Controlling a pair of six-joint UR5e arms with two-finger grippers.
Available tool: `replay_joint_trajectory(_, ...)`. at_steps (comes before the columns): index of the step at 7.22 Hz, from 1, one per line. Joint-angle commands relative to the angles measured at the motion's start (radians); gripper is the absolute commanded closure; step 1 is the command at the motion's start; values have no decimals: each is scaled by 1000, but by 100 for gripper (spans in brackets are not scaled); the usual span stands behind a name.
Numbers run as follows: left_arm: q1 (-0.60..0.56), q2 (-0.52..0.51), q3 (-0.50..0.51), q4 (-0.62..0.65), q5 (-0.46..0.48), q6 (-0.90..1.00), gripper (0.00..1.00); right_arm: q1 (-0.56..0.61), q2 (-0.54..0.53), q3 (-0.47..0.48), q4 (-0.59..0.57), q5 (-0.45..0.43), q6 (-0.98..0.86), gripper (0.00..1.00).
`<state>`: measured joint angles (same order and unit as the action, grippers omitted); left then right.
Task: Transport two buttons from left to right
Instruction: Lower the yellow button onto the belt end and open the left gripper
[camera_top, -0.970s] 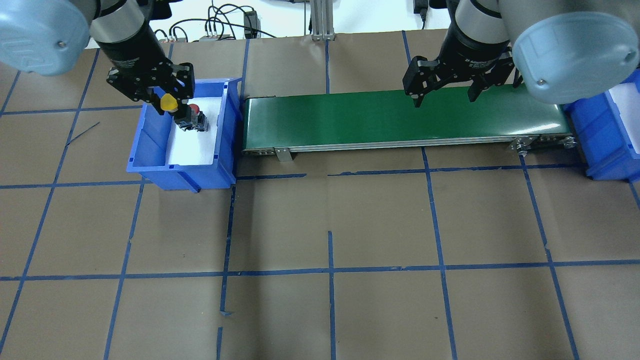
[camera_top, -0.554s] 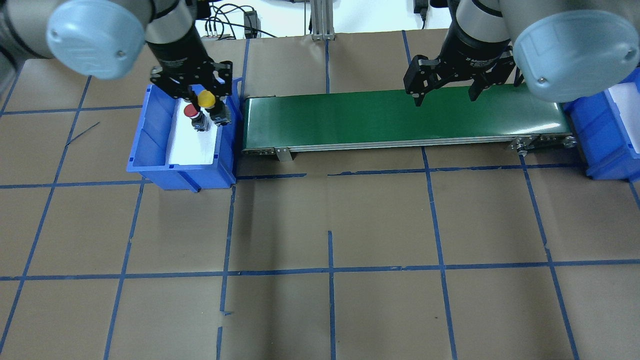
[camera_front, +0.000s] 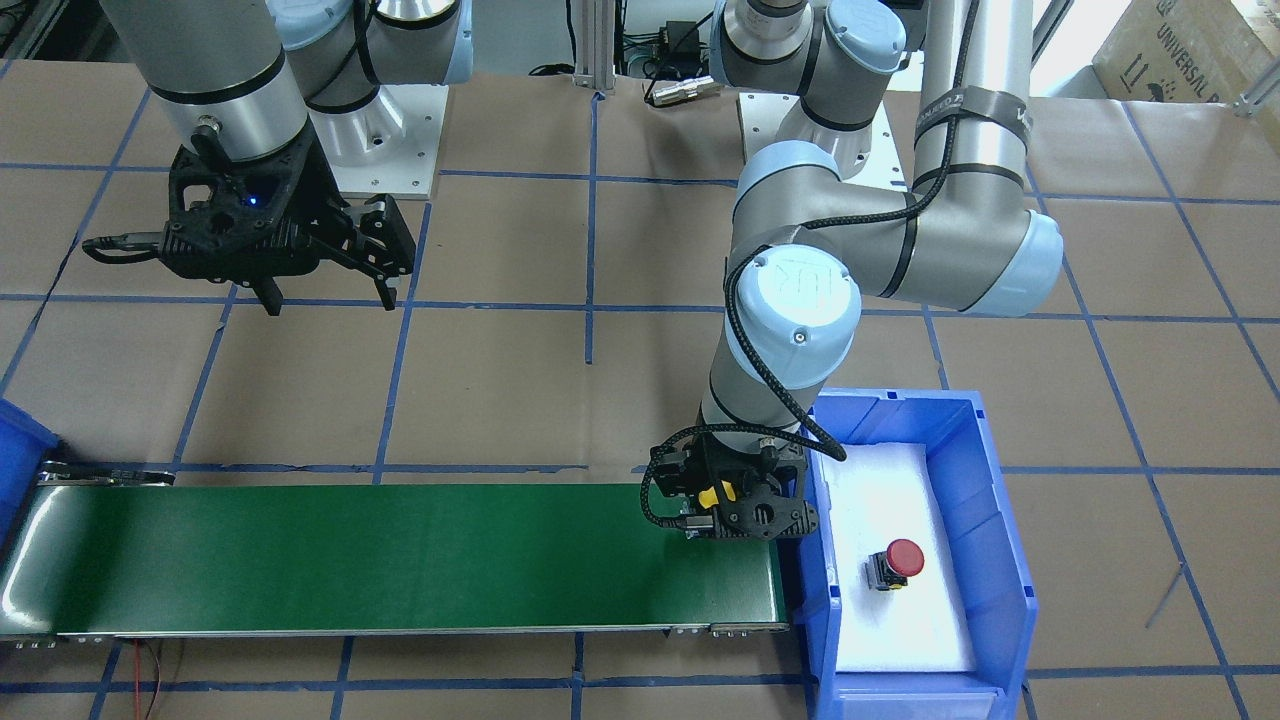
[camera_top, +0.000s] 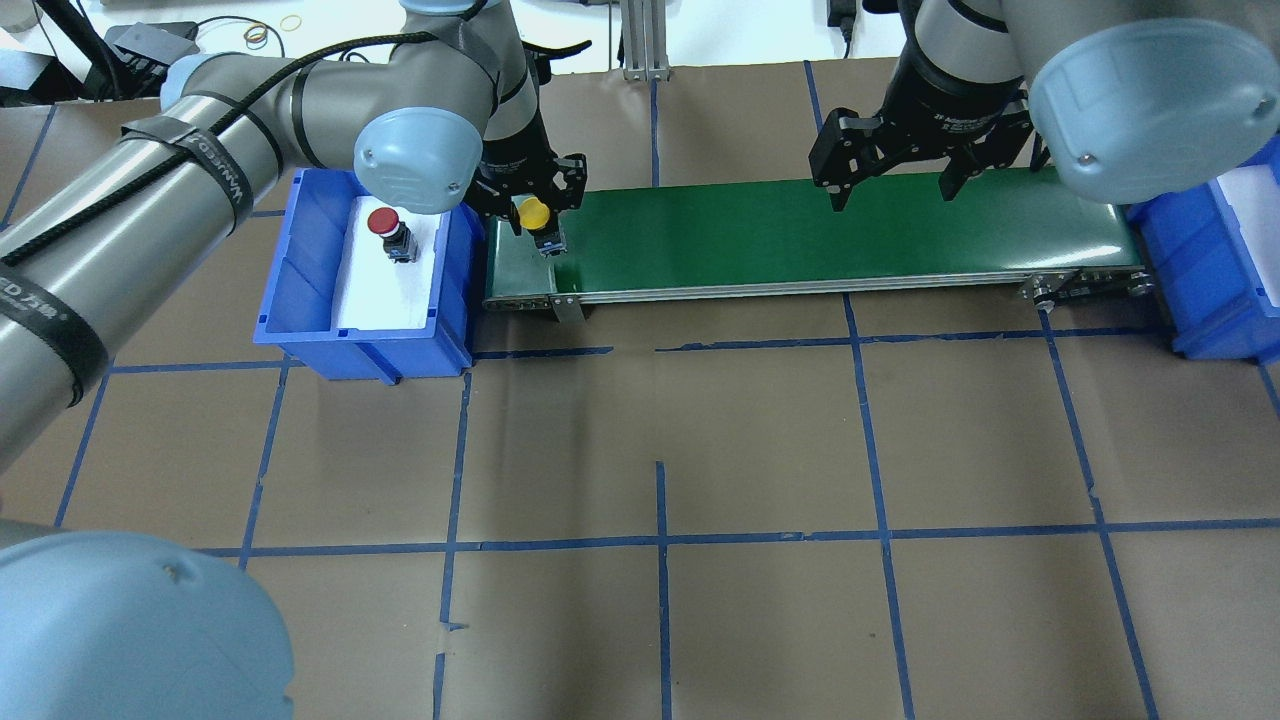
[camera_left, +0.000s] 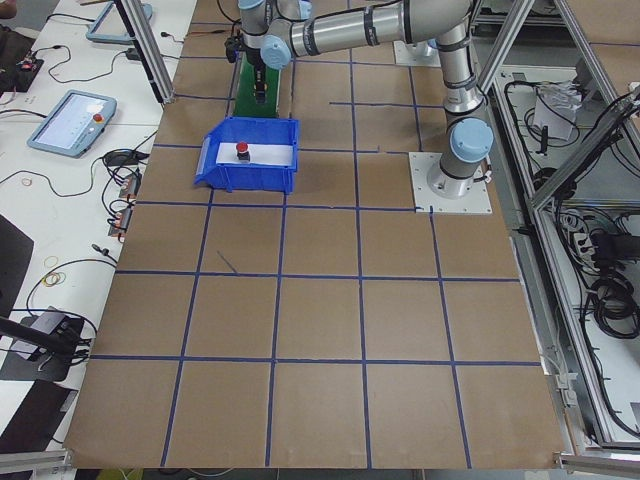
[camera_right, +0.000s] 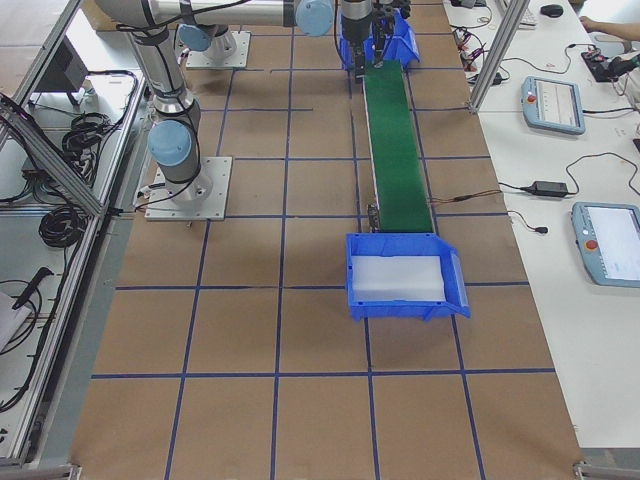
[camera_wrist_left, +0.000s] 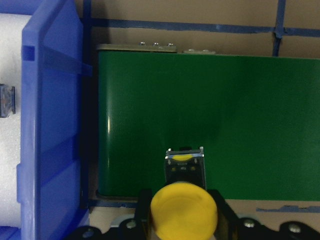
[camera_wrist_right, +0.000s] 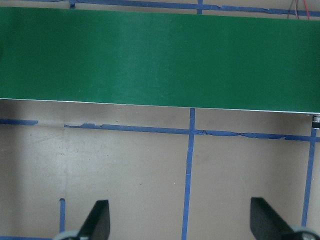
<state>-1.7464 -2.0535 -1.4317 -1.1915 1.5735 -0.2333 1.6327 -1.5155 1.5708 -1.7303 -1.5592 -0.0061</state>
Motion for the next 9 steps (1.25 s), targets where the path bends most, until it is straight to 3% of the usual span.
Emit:
replay_joint_trajectory(1,-1,-20,4,21,6,6,93,1,0,0,1,-1,2,0)
replay_joint_trajectory(3,-1,-22,13,27,13,14,93,4,-2,0,0,1,0,0)
replay_joint_trajectory(6,-1,-20,17,27,103,63,92,4,0,2,-2,1,0,0)
replay_joint_trajectory(9,1,-28,14,27,109,63,90,6,0,3,-2,1,-2,0)
